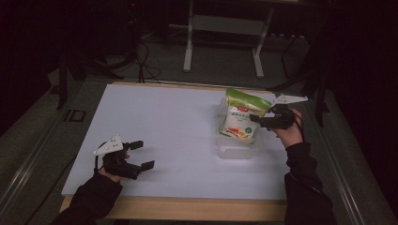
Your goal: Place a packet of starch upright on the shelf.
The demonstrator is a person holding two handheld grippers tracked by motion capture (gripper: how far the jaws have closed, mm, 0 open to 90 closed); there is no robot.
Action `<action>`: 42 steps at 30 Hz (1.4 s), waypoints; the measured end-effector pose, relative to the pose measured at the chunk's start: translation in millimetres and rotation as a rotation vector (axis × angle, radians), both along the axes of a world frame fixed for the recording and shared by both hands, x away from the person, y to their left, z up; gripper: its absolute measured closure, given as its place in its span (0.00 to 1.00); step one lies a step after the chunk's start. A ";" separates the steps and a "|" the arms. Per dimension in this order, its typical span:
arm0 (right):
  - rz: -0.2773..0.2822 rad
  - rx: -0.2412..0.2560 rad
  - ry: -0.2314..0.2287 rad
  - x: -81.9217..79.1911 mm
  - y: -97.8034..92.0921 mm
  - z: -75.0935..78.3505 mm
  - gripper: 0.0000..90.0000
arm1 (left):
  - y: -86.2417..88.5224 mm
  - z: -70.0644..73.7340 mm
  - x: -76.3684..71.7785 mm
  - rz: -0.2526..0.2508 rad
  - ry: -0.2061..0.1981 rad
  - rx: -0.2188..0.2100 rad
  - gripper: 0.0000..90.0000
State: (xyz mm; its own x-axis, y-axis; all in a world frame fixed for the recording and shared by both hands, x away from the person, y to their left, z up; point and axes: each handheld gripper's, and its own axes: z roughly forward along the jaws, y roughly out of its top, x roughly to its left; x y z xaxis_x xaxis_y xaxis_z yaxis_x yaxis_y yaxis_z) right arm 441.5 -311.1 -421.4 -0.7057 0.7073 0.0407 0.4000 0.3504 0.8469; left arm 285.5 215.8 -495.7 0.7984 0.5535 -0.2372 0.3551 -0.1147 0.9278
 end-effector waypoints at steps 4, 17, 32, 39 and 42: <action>-0.045 0.013 -0.042 -8.7 -4.5 11.3 0.16 | 0.0 0.3 -0.4 0.000 -0.002 0.000 0.02; -0.059 0.112 -0.118 -57.4 -1.6 58.1 0.15 | -0.2 0.0 -1.4 -0.004 -0.002 0.004 0.02; 0.027 0.150 -0.097 -87.4 29.4 45.7 0.14 | -3.0 -1.3 -2.8 -0.020 -0.002 0.016 0.02; 0.072 0.160 -0.106 -101.8 40.9 36.8 0.14 | -3.5 -0.5 -3.7 -0.022 -0.008 0.020 0.02; 0.083 0.165 -0.110 -109.2 47.6 31.6 0.14 | -3.4 -0.2 -4.1 -0.016 -0.014 0.025 0.02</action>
